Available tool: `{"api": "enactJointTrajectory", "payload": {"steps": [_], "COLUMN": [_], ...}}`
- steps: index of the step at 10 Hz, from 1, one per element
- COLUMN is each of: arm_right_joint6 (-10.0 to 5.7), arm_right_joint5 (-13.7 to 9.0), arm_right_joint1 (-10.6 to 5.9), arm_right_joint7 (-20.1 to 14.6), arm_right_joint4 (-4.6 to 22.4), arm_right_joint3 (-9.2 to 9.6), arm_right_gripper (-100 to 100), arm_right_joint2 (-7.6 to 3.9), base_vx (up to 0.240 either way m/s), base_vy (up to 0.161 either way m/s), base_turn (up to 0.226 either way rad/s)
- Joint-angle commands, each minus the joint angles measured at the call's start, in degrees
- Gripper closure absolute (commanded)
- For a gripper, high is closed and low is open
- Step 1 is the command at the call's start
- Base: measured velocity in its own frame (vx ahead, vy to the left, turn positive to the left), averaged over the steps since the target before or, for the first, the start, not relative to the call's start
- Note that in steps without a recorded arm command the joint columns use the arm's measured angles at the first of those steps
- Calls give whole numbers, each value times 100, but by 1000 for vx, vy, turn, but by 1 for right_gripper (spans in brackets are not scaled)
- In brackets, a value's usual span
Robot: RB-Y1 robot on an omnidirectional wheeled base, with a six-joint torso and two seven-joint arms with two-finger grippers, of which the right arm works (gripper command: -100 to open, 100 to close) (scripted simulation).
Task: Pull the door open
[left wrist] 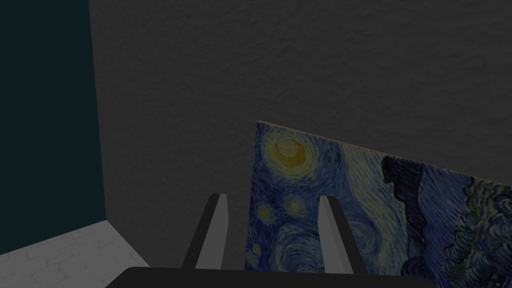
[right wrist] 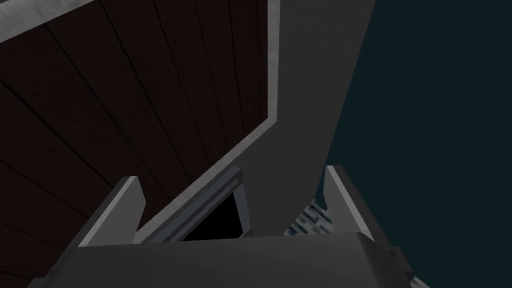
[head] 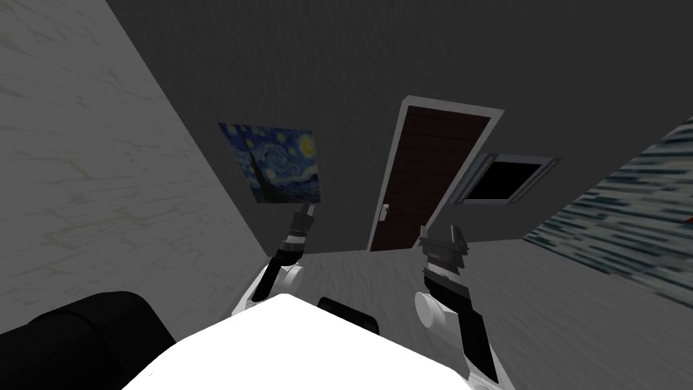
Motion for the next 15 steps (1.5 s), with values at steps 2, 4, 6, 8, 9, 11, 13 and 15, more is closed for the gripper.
{"api": "enactJointTrajectory", "payload": {"steps": [2,4,6,8,9,11,13,15], "arm_right_joint6": [-1,-5,-9,-13,-15,-19,-24,-28], "arm_right_joint5": [-235,-419,-607,-802,-899,-1098,-1299,-1500], "arm_right_joint1": [-187,-333,-482,-636,-714,-871,-1031,-1190], "arm_right_joint7": [-195,-340,-487,-641,-718,-874,-1032,-1190], "arm_right_joint4": [361,642,930,1229,1379,1683,1991,2299], "arm_right_joint3": [-50,-83,-116,-151,-168,-203,-238,-274], "arm_right_gripper": [-100,-100,-100,-100,-100,-100,-100,-100], "arm_right_joint2": [-57,-91,-123,-150,-163,-185,-205,-221], "base_vx": [33,51,30,36,27,25,29,1], "base_vy": [-128,-128,-116,-127,-142,-118,-125,-127], "base_turn": [179,171,195,180,185,191,199,171]}}
